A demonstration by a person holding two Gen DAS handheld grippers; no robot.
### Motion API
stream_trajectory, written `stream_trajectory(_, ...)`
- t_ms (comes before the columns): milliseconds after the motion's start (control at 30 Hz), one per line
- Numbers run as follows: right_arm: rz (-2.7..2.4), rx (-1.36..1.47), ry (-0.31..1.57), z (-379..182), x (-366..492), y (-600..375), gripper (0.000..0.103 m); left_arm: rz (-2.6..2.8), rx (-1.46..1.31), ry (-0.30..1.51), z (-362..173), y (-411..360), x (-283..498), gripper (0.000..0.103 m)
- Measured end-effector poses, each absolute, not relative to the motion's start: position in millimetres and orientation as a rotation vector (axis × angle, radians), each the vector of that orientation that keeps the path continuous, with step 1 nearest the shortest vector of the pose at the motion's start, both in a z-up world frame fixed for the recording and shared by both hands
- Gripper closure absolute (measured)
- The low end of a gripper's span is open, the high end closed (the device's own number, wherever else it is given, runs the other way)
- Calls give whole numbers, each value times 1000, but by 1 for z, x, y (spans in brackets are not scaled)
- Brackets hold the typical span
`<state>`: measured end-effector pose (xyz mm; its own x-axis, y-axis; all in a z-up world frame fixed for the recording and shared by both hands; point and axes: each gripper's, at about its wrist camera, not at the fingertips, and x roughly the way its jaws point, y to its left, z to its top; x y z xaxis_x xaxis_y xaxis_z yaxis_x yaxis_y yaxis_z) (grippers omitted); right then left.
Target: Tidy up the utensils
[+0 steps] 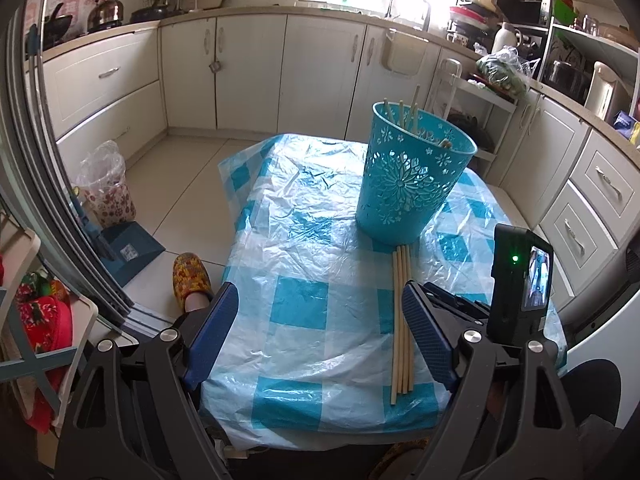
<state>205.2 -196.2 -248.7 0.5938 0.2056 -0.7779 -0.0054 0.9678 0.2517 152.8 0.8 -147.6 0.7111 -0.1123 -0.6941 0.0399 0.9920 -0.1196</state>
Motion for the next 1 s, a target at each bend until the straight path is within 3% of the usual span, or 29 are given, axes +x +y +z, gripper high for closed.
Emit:
stream_trajectory(100,134,190,934,-249,208,-197,81,-83,-90,788,-153,-2,160,23)
stream_trajectory(233,170,90,939,-248,206,-198,93,-91,-55,816,-165,-14,177,23)
stream_trajectory(633,225,60,999,-246,188,-241,92,-155,59,986,-233,-70,249,23)
stream_trajectory(1000,239,130,997,-245,184,-255,92,-133,118,1028,-251,-85,273,25)
